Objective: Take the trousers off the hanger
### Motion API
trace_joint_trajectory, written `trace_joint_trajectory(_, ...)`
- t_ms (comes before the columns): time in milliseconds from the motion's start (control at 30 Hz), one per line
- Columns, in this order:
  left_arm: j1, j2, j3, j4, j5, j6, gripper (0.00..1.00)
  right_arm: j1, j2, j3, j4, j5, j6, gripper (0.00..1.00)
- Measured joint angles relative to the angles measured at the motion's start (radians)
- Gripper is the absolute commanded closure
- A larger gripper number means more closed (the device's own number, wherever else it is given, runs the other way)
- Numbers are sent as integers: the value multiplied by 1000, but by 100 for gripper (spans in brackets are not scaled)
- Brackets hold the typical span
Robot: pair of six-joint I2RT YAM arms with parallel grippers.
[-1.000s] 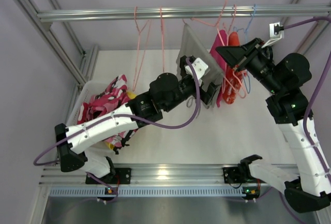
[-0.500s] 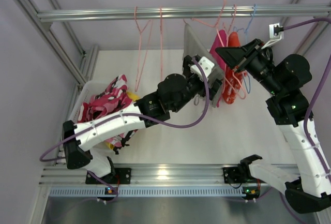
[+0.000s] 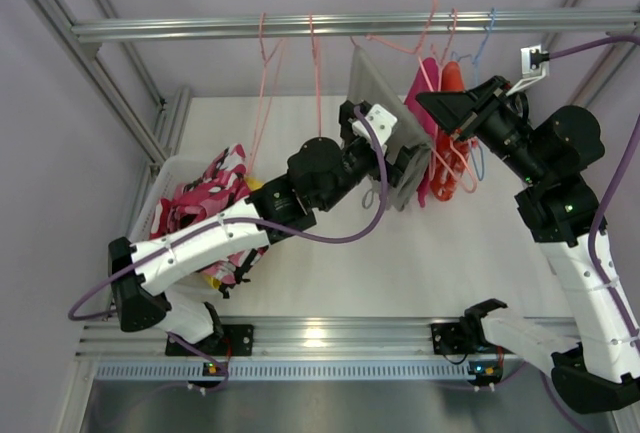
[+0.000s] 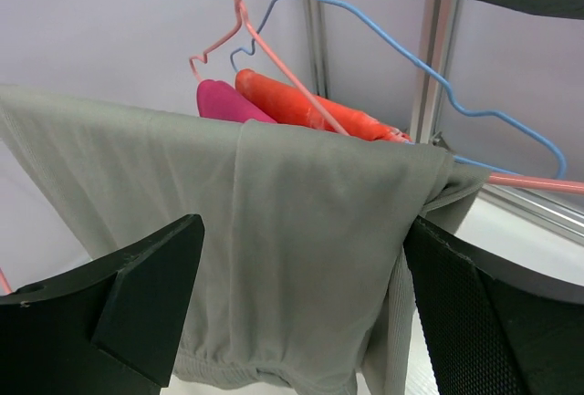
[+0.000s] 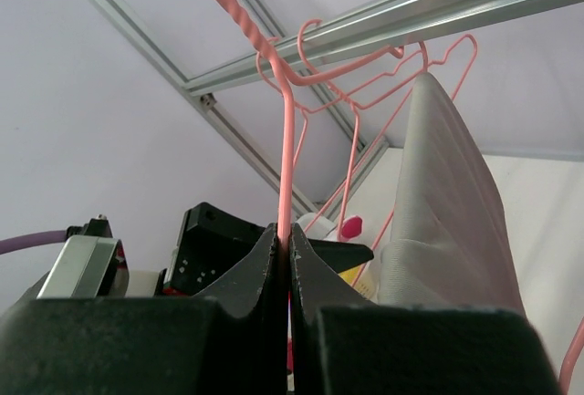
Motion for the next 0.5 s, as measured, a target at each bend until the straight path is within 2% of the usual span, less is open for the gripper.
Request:
trace_joint_trajectory(133,10,4,6,0,3,3,6,0,0,0,2,-9,6,100)
trace_joint_trajectory(233,10,9,10,0,4,8,11,0,0,0,4,-18,12,100)
trace_joint_trajectory(267,10,12,12,0,5,9,18,0,0,0,5,-20,16,100)
trace_joint_trajectory(500,11,27,16,10,43,19,49,0,1,-26,45,-42,52,100)
